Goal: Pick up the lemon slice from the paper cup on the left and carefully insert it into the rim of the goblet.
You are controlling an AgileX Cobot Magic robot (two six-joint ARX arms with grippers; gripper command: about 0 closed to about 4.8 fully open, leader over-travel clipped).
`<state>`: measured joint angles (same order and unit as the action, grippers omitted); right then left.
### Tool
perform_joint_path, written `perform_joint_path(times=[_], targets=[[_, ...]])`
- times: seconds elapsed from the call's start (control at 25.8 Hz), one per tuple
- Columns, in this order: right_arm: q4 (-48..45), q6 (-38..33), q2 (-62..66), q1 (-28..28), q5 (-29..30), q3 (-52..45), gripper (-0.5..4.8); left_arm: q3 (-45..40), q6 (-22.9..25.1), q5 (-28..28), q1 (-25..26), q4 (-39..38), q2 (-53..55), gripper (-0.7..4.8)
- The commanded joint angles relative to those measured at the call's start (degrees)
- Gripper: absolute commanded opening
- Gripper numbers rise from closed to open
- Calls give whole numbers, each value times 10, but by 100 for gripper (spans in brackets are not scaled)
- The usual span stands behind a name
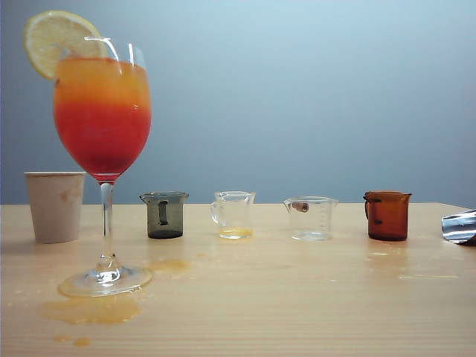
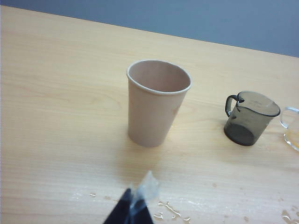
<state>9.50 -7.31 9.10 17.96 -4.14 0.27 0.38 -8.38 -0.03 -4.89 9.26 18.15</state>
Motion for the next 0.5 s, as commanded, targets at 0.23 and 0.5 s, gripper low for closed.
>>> perform_joint_path(times=[0.23,0.5], targets=[[-3,-2,-38,-26,2,-2,2,2,4,1,1,-7,-28,-5],[-11,-2,-90,-125,0,-2,2,2,4,35,86,-19,-137,-5]])
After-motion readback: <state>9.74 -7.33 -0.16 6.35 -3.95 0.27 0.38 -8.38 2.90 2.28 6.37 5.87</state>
